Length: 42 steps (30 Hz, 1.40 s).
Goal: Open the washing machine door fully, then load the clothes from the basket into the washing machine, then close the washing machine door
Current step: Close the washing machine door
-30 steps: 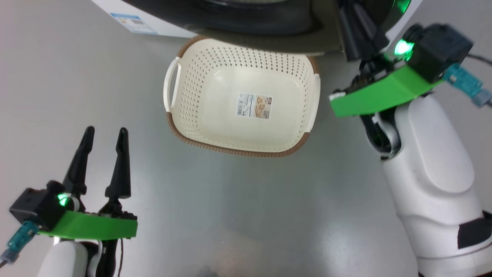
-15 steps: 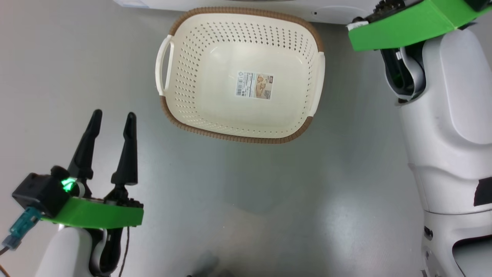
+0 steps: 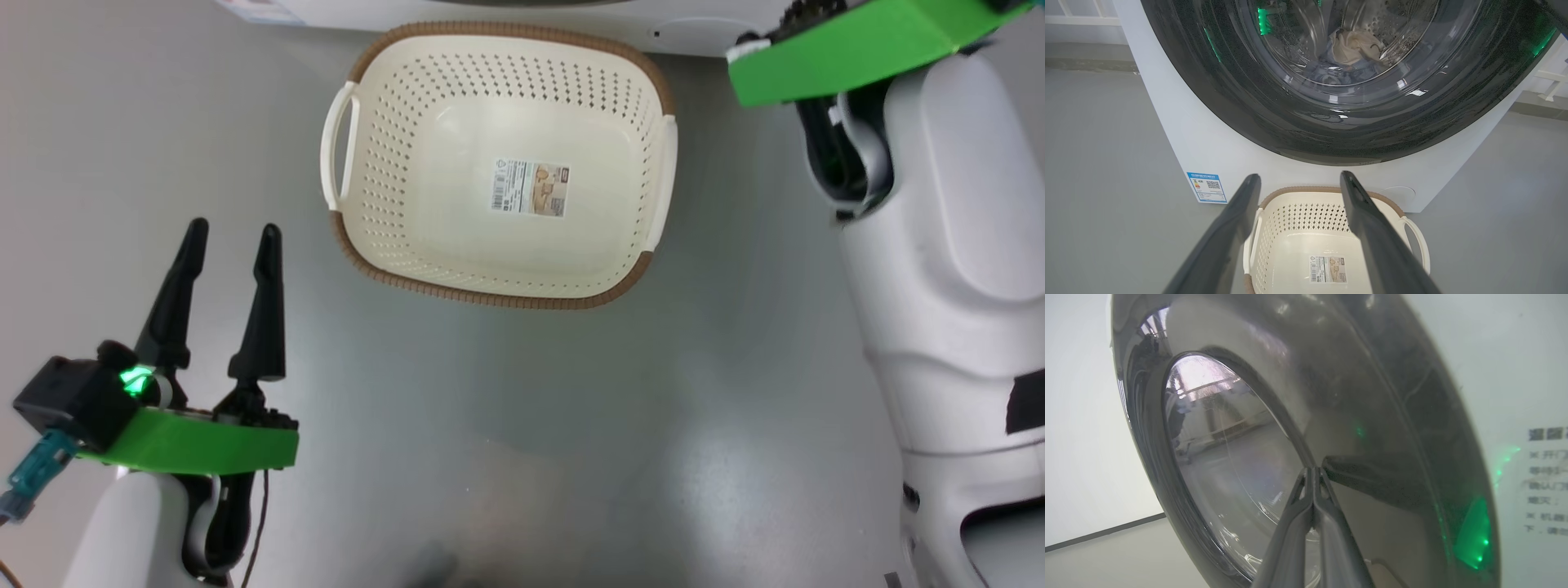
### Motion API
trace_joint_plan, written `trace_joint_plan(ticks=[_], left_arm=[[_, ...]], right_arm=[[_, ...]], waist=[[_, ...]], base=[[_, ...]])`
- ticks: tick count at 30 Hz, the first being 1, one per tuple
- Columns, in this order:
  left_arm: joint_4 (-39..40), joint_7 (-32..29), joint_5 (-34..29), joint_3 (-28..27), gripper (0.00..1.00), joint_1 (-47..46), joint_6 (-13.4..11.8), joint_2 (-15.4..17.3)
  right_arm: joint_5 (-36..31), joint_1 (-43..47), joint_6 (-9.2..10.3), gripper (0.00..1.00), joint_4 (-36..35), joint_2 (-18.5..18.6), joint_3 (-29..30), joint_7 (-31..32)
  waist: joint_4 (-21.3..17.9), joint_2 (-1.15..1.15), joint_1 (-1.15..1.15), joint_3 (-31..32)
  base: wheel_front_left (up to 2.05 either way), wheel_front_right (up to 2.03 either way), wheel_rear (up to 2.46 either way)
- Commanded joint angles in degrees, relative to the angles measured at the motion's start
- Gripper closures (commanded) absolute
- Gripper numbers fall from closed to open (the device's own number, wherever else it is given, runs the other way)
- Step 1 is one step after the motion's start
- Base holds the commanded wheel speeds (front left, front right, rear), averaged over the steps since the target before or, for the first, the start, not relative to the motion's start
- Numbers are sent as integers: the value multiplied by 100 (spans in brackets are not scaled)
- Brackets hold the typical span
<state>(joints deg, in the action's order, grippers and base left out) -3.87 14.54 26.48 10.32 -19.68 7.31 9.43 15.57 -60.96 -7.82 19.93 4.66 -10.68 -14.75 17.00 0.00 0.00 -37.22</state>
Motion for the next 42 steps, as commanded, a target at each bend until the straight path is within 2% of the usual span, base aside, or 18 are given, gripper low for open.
trace_joint_plan(ticks=[1, 9, 10, 12, 13, 14, 15, 28, 42], left_arm=[[110, 46, -14, -252, 0, 61, 18, 251], [103, 46, -92, -458, 0, 279, 18, 285], [105, 46, -107, -482, 0, 314, 18, 292], [109, 46, -143, -537, 0, 391, 18, 306], [108, 46, -159, -570, 0, 433, 18, 310], [104, 46, -177, -600, 0, 479, 18, 313], [99, 46, -194, -632, 0, 529, 18, 312], [58, 46, -345, -1004, 0, 1130, 18, 270], [190, 46, -482, -1310, 0, 1660, 18, 197]], right_arm=[[111, 258, 33, 100, -138, -178, -127, -25], [280, 1242, 33, 100, -284, -178, -379, -25], [301, 1361, 33, 96, -299, -178, -382, -25], [373, 1602, 33, 73, -344, -178, -357, -25], [455, 1734, 33, 55, -360, -178, -318, -25], [491, 1862, 33, 3, -376, -178, -285, -25], [508, 1993, 33, 0, -385, -178, -281, -25], [953, 3275, 33, 0, -787, -179, 64, -25], [535, 4359, 33, 0, -1307, -179, 372, -25]], waist=[[-80, 0, 0, 113], [-316, 0, 0, 576], [-352, 0, 0, 643], [-428, 0, 0, 783], [-468, 0, 0, 854], [-508, 0, 0, 927], [-548, 0, 0, 1005], [-1056, 0, 0, 1815], [-1529, 0, 0, 2449]], base=[[0, 0, 0], [0, 0, 0], [0, 0, 0], [0, 0, 0], [0, 0, 0], [0, 0, 0], [0, 0, 0], [0, 0, 0], [0, 0, 0]])
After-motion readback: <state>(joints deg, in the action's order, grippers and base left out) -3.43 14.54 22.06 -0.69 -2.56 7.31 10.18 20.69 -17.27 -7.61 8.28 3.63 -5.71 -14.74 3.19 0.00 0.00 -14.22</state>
